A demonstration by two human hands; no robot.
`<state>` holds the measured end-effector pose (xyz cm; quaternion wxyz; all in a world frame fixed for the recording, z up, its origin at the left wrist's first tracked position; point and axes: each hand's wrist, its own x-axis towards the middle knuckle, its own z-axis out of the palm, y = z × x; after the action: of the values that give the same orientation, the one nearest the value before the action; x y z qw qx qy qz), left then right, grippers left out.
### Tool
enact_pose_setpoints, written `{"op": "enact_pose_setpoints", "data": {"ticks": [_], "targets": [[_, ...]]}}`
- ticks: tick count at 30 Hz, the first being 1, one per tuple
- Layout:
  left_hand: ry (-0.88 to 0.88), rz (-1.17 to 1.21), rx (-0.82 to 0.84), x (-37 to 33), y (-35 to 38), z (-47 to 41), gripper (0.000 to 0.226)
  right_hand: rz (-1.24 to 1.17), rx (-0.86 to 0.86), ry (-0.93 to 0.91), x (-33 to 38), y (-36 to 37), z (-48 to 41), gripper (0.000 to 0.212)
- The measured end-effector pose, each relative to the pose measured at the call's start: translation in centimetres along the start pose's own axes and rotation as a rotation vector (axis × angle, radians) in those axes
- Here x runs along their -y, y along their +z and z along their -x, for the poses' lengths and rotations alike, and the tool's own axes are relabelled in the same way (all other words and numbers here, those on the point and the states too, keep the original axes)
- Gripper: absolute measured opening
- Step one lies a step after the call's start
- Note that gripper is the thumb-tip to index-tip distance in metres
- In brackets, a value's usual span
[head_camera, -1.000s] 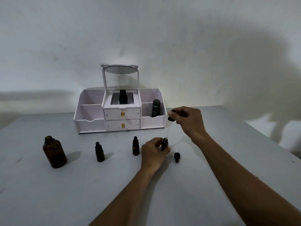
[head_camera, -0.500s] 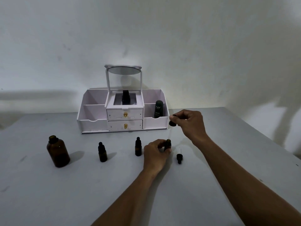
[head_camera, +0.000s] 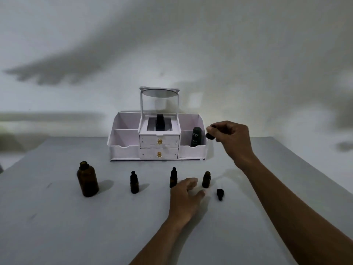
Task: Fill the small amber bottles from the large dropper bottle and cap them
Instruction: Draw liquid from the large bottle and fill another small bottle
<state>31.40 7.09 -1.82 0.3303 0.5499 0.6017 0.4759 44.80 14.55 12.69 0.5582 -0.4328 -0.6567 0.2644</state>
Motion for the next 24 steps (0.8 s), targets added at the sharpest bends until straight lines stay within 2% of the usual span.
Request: {"op": "enact_pose_setpoints", "data": {"ticks": [2,6,12,17,21,24], "targets": [[-0.014,0.039,-0.036,0.5,-2.1,1.8,0.029,-0.085,0.008,-0.026,2.2,1.2,0.0,0.009],[-0.042,0.084,-0.170,1.5,-7.6,4.5,0.020,-0.242,0.103,-0.049,6.0,5.3,0.8,0.004],[-0.080,0.131,-0.501,4.3,-18.0,6.6,0.018,-0.400,0.274,-0.055,10.1,13.6,3.0,0.007],[-0.104,0.059,-0.658,6.7,-24.7,6.8,0.022,-0.367,0.364,-0.060,11.3,19.9,4.3,0.005],[-0.160,0.007,-0.618,7.9,-27.1,5.5,0.055,-0.278,0.403,-0.073,11.3,23.1,4.8,0.005],[-0.143,-0.010,-0.570,8.3,-27.6,4.5,0.067,-0.266,0.391,-0.074,11.2,24.5,4.6,0.007]]}}
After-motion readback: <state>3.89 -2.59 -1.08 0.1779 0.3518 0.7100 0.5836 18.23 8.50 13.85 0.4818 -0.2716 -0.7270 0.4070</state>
